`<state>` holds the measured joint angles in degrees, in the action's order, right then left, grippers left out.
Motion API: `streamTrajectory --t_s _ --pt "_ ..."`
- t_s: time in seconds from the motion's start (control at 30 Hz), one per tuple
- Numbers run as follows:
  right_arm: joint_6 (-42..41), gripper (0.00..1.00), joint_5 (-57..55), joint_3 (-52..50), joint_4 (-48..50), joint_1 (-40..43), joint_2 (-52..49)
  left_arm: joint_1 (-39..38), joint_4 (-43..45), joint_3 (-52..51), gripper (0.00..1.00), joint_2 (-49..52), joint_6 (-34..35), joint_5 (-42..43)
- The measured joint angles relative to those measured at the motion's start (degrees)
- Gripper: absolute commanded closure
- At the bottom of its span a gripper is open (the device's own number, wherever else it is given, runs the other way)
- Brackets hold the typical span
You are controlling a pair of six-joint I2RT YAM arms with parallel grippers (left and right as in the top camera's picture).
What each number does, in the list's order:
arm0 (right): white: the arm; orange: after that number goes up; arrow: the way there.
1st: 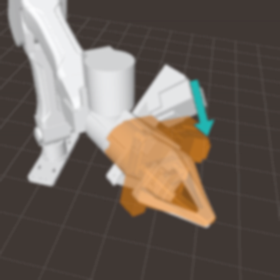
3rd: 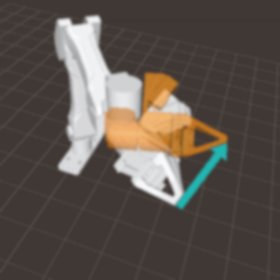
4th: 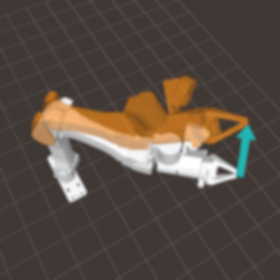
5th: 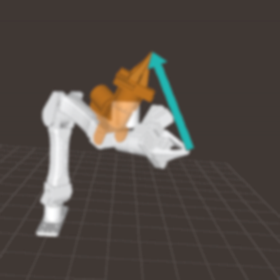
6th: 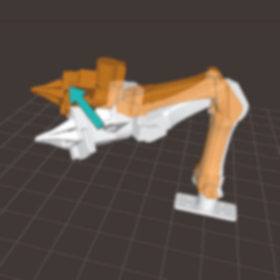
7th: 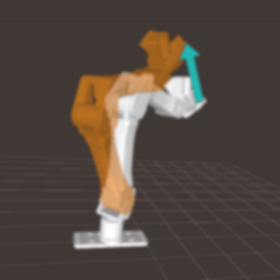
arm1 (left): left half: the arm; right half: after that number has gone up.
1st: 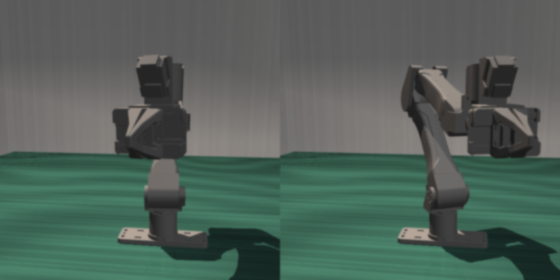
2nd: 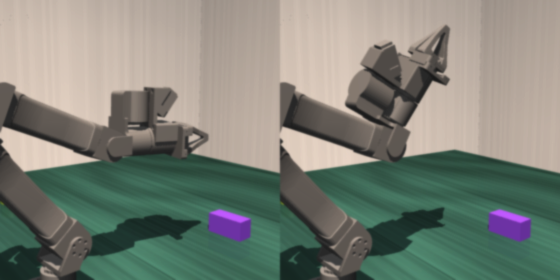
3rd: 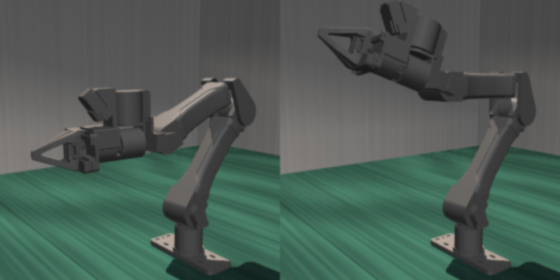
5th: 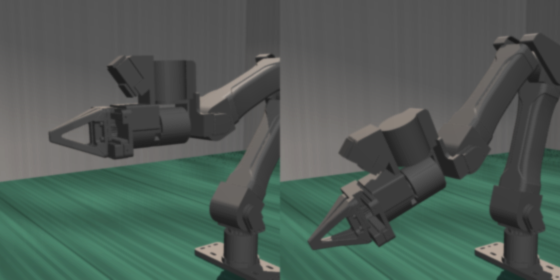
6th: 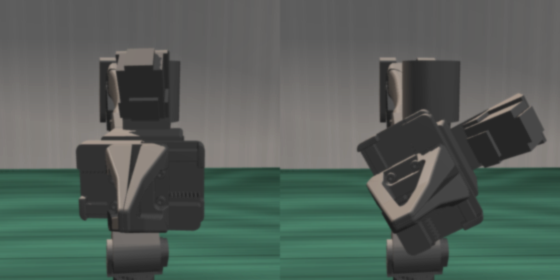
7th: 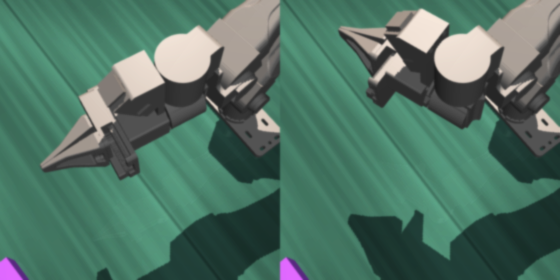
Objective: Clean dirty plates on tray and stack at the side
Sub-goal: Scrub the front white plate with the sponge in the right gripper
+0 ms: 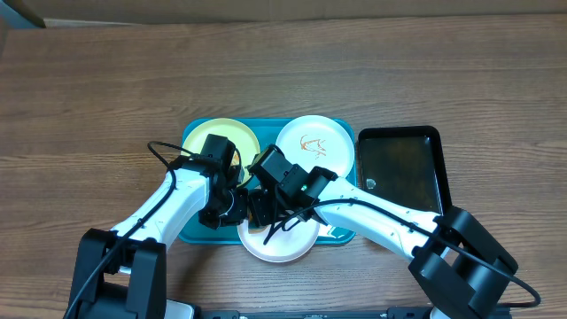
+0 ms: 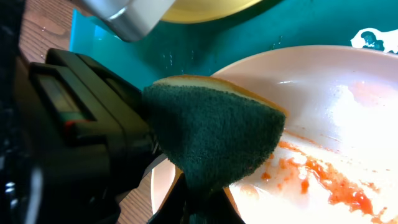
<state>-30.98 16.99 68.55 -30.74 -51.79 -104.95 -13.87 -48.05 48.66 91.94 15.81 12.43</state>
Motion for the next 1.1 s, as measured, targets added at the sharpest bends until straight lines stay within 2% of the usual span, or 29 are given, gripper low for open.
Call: streamTrajectory --t_s 0.73,0.87,1.1 --pt "-5.7 0.96 -2.0 0.0 2.1 0.0 -5.7 0.0 0.0 0.0 0.96 0.0 0.2 0.0" --pt "-6.3 0.96 -3.0 0.9 -3.1 1.4 -5.6 0.0 -0.2 0.0 0.96 0.0 0.3 0.7" --pt "-4.1 0.96 -3.7 0.9 -13.9 11.0 -4.1 0.0 -0.3 0.0 0.96 0.0 0.4 1.4"
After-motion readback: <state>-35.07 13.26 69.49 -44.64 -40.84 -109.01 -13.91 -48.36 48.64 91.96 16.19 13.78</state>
